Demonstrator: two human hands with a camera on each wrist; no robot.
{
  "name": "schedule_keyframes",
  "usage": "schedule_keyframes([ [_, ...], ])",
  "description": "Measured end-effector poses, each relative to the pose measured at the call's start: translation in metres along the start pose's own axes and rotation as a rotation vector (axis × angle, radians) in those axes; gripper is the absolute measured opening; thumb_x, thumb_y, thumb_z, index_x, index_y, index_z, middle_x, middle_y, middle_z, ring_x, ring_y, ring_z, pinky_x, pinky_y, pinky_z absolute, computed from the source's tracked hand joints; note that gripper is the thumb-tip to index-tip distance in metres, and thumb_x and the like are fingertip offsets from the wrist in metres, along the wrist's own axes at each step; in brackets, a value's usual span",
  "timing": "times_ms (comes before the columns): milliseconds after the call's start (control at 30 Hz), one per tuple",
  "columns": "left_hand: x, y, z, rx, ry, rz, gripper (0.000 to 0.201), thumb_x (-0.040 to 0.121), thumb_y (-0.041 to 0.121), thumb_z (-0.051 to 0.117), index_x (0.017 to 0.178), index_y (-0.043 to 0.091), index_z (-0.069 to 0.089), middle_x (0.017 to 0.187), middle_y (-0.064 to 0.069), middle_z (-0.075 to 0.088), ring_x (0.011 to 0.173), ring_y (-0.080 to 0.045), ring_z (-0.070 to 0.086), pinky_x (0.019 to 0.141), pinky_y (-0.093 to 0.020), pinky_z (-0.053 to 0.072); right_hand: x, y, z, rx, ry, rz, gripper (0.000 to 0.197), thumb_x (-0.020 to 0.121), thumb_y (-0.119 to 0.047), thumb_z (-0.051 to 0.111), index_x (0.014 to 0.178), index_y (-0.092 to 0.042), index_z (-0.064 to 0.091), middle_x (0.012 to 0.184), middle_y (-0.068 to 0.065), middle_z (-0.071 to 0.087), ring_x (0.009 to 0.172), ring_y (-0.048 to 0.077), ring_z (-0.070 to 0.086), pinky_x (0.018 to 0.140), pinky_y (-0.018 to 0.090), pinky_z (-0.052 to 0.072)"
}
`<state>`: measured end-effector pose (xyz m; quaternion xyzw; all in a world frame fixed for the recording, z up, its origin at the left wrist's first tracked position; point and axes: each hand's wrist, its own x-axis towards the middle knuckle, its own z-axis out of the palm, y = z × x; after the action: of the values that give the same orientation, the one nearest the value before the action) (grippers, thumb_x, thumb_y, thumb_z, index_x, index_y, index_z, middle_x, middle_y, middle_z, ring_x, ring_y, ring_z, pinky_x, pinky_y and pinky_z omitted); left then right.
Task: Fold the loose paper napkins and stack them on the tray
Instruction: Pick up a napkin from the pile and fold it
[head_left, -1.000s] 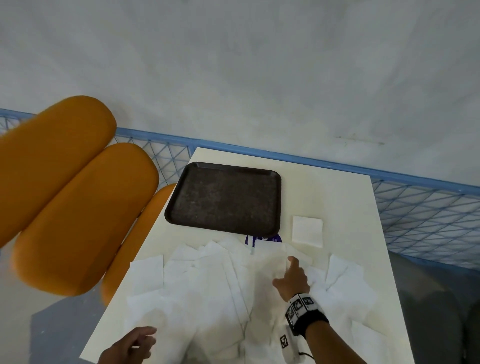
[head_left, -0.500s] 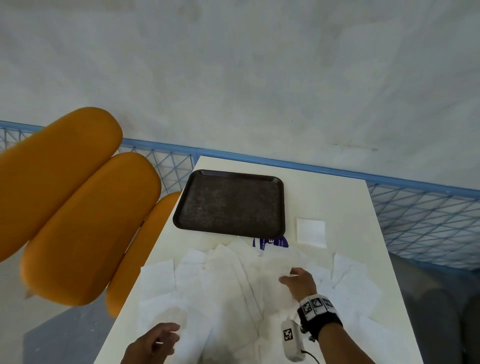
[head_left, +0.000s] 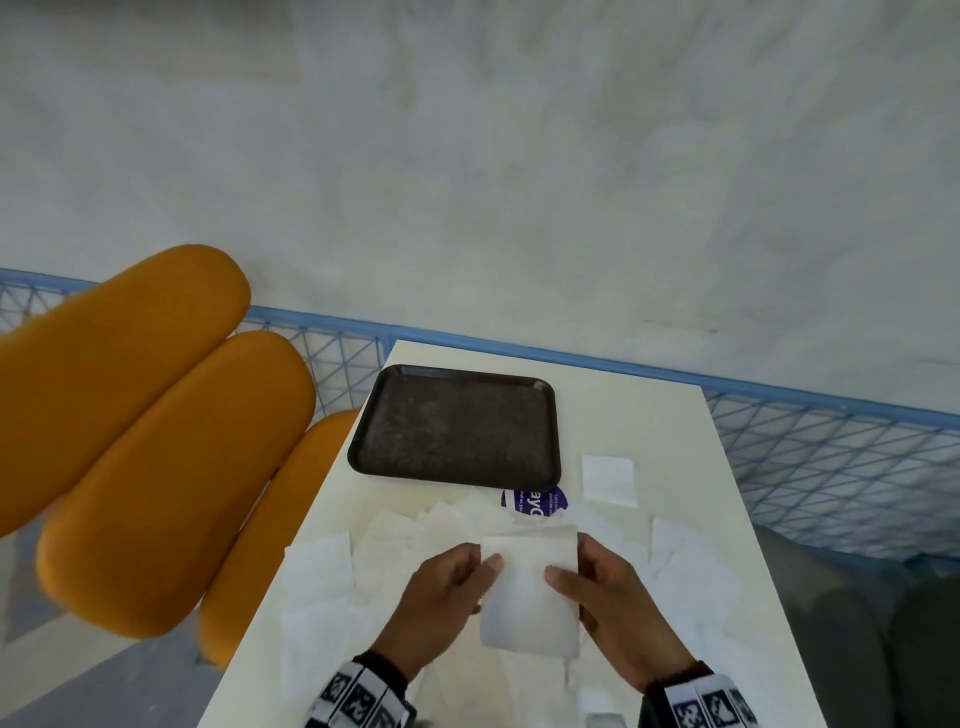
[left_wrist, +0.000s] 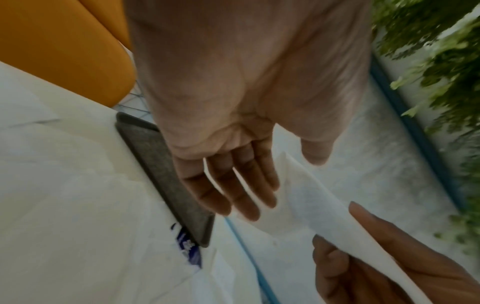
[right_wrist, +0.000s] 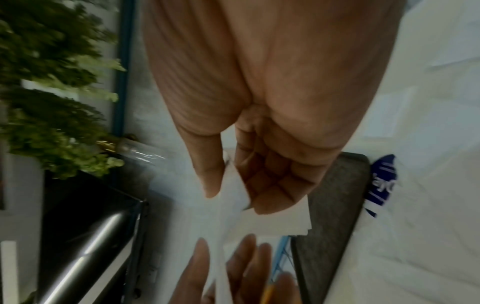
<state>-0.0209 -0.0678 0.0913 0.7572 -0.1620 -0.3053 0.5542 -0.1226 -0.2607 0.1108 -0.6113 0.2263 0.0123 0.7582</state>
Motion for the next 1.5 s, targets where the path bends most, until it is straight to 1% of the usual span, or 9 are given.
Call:
schedule_keyframes([
  [133, -0.004, 0.025, -0.001, 0.009, 0.09, 0.135, 0.032, 0.095, 0.039, 0.062, 0.086, 0.009, 0.066, 0.082, -0.008, 0.067, 0.078, -0.023, 0.063, 0.077, -0.034, 0.059, -0.021, -0.022, 0.0, -0.051, -0.033, -0.111, 0.038, 0.089, -0.002, 0.068, 0.126, -0.008, 0.063, 0.123, 0.014, 0.07, 0.115, 0.033, 0.066, 0.101, 0.048, 0.052],
  [333, -0.012, 0.049, -0.017, 0.108, 0.147, 0.297, 0.043, 0.086, 0.06, 0.061, 0.086, 0.017, 0.065, 0.08, -0.004, 0.067, 0.078, -0.024, 0.063, 0.073, -0.042, 0.057, -0.037, -0.051, 0.011, -0.175, 0.081, -0.286, 0.043, 0.085, -0.001, 0.075, 0.123, -0.016, 0.061, 0.099, 0.011, 0.076, 0.093, 0.023, 0.071, 0.083, 0.03, 0.056],
  [400, -0.019, 0.059, -0.02, 0.135, 0.185, 0.354, 0.031, 0.088, 0.056, 0.062, 0.085, 0.025, 0.066, 0.078, 0.0, 0.067, 0.076, -0.019, 0.063, 0.07, -0.034, 0.056, -0.037, -0.056, 0.015, -0.21, 0.166, -0.359, 0.057, 0.081, -0.004, 0.08, 0.126, -0.026, 0.052, 0.083, 0.014, 0.071, 0.077, 0.02, 0.066, 0.074, 0.026, 0.054],
  [500, -0.028, 0.075, -0.023, 0.172, 0.204, 0.416, 0.016, 0.088, 0.05, 0.062, 0.083, 0.037, 0.068, 0.081, 0.014, 0.069, 0.082, -0.008, 0.065, 0.071, -0.022, 0.055, -0.037, -0.064, 0.018, -0.312, 0.169, -0.41, 0.072, 0.081, -0.018, 0.082, 0.135, -0.042, 0.041, 0.093, 0.004, 0.073, 0.083, 0.017, 0.069, 0.08, 0.027, 0.057],
  [667, -0.037, 0.093, -0.03, 0.267, 0.255, 0.528, 0.014, 0.083, 0.055, 0.059, 0.08, 0.042, 0.062, 0.092, 0.03, 0.065, 0.093, 0.003, 0.062, 0.073, -0.011, 0.054, -0.043, -0.077, 0.029, -0.595, 0.23, -0.54, 0.036, 0.084, -0.026, 0.079, 0.113, -0.044, 0.065, 0.11, -0.023, 0.068, 0.092, 0.009, 0.066, 0.075, 0.017, 0.051],
  [867, -0.043, 0.1, -0.036, 0.214, 0.294, 0.547, 0.012, 0.083, 0.05, 0.06, 0.076, 0.041, 0.062, 0.082, 0.03, 0.066, 0.088, 0.003, 0.064, 0.068, -0.01, 0.053, -0.046, -0.081, 0.036, -0.685, 0.27, -0.663, 0.029, 0.084, -0.029, 0.079, 0.108, -0.042, 0.07, 0.112, -0.031, 0.066, 0.094, 0.008, 0.064, 0.073, 0.015, 0.049],
  [1167, -0.043, 0.097, -0.043, 0.242, 0.392, 0.554, 0.021, 0.081, 0.064, 0.065, 0.089, 0.046, 0.06, 0.095, 0.035, 0.061, 0.097, 0.008, 0.058, 0.067, -0.007, 0.052, -0.047, -0.08, 0.033, -0.69, 0.209, -0.733, 0.014, 0.088, -0.043, 0.065, 0.091, -0.037, 0.077, 0.079, -0.019, 0.065, 0.068, 0.009, 0.057, 0.064, 0.013, 0.041],
  [1334, -0.042, 0.1, -0.048, 0.261, 0.242, 0.516, 0.037, 0.079, 0.07, 0.065, 0.113, 0.074, 0.049, 0.113, 0.05, 0.052, 0.112, 0.015, 0.05, 0.077, -0.002, 0.049, -0.049, -0.081, 0.034, -0.622, 0.099, -0.689, 0.009, 0.087, -0.037, 0.066, 0.083, -0.039, 0.075, 0.074, -0.019, 0.064, 0.065, 0.005, 0.053, 0.064, 0.014, 0.04],
  [1500, -0.035, 0.093, -0.053, 0.27, 0.233, 0.515, 0.017, 0.081, 0.058, 0.063, 0.091, 0.048, 0.071, 0.097, 0.027, 0.069, 0.099, -0.002, 0.064, 0.078, -0.013, 0.056, -0.046, -0.083, 0.029, -0.695, 0.049, -0.619, 0.012, 0.091, -0.027, 0.071, 0.089, -0.038, 0.076, 0.079, -0.015, 0.064, 0.071, 0.007, 0.055, 0.067, 0.016, 0.042],
])
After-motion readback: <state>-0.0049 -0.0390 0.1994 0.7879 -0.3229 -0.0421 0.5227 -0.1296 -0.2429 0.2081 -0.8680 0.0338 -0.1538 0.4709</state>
